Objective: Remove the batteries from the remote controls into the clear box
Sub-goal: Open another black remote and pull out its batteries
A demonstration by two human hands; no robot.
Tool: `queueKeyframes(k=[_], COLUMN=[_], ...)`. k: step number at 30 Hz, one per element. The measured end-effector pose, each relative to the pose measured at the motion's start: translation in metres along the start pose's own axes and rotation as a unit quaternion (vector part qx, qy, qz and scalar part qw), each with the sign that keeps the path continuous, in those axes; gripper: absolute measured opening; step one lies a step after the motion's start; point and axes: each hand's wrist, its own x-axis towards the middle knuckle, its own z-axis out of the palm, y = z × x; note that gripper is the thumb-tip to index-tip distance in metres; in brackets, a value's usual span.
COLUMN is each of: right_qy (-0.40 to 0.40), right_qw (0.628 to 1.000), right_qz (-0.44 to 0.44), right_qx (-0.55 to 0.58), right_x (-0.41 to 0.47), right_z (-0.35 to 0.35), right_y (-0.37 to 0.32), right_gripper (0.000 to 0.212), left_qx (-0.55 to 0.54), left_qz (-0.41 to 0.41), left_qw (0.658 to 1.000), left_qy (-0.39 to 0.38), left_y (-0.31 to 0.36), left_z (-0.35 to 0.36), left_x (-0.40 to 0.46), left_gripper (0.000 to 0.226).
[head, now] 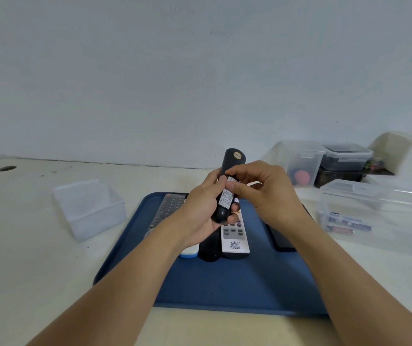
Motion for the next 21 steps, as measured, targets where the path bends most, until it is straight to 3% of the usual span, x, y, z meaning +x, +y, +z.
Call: queueKeyframes(k=[4,9,14,21], right_qy=[0.014,-0.017,-0.026,-0.027], right_qw=[0.999,0.999,0.999,1.000], right_qz=[0.012,0.037,0.026,0.006], right_qx=[0.032,0.035,0.021,0.004], right_x=[-0.0009,-0.0010,-0.0009,-0.0026], right_z=[0.0016,0.0007,0.0015,0.0087], right_y=[0.0005,0.0010,0.0025,0.0057], right_gripper=[0.025,0.059,0.058,0.050], left_qx=[-0.012,-0.035,-0.026,-0.097], left_qz=[0.012,0.029,0.028,0.011], left_qw=[1.000,0.998,0.999,0.995], left_qy=[-0.025,-0.033,-0.035,-0.021], left_y=[-0.0001,-0.0015,-0.0041,-0.0032], left_z=[-0.0021,-0.0048,-0.0067,-0.0052], left_x=[0.0016,0.0037,0.0061,0.0042], left_gripper=[0.030,0.032,0.032,0.031])
